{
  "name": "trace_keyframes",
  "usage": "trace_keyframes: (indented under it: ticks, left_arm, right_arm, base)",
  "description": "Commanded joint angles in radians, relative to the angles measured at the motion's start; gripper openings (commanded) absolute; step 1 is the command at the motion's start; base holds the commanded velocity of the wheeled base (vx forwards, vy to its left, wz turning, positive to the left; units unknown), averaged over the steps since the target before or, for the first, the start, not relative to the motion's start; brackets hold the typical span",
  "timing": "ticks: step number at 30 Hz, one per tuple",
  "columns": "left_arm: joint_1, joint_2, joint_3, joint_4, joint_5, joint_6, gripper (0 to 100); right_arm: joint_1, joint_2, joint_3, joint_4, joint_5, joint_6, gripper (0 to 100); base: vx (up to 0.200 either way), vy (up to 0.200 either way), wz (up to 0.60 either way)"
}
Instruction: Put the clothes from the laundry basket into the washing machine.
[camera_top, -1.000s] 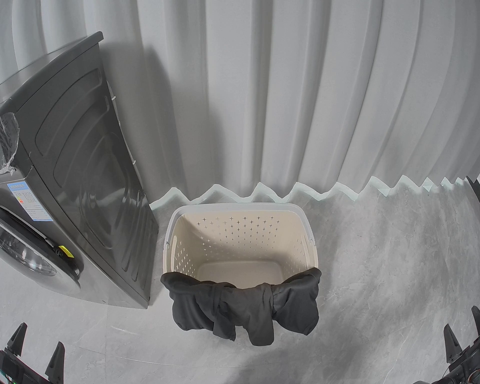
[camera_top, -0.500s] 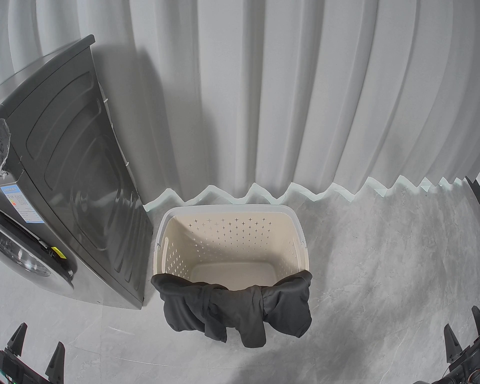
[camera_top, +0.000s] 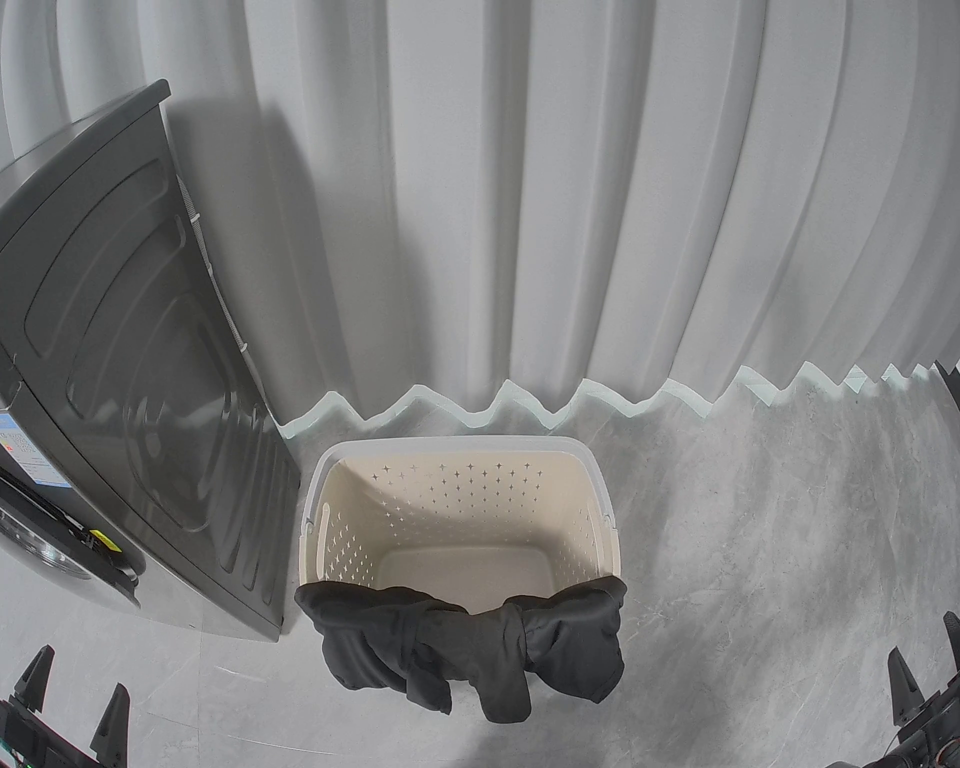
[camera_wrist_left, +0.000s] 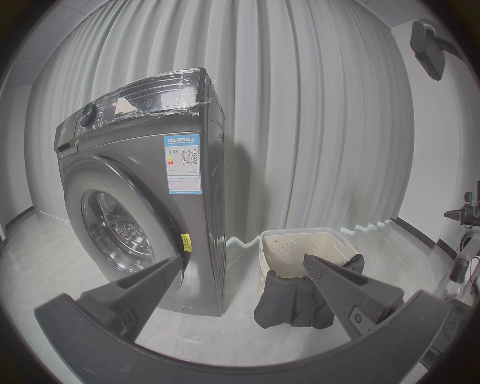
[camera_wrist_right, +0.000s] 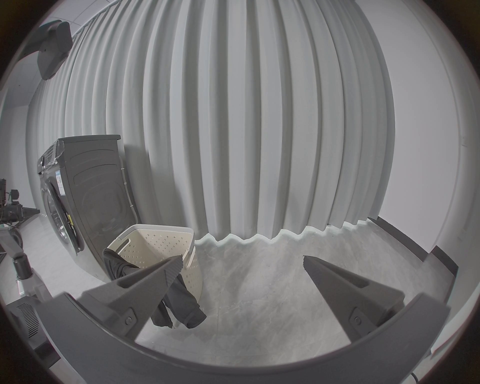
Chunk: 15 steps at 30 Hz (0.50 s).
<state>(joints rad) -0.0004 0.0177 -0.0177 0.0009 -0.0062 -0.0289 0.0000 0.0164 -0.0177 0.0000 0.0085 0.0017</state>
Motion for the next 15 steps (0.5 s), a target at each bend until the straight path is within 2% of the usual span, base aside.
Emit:
trace_keyframes:
  ticks: [1,2,8,15]
  left_arm:
    - [0.0,-0.018,0.016,0.001,0.0,0.0,100]
    - [0.0,-0.018,0.016,0.001,0.0,0.0,100]
    - [0.0,-0.018,0.016,-0.001,0.0,0.0,100]
    - [-0.001,-0.018,0.016,0.001,0.0,-0.002,100]
  right_arm:
    - [0.0,-0.016,0.018,0.0,0.001,0.0,100]
    - [0.0,-0.016,0.018,0.0,0.001,0.0,100]
    - [0.0,-0.016,0.018,0.0,0.001,0.0,100]
    - [0.0,-0.016,0.018,0.0,0.001,0.0,100]
  base:
    - [0.0,0.0,0.0]
    - [0.0,0.0,0.0]
    - [0.2,0.0,0.0]
    - [0.0,0.0,0.0]
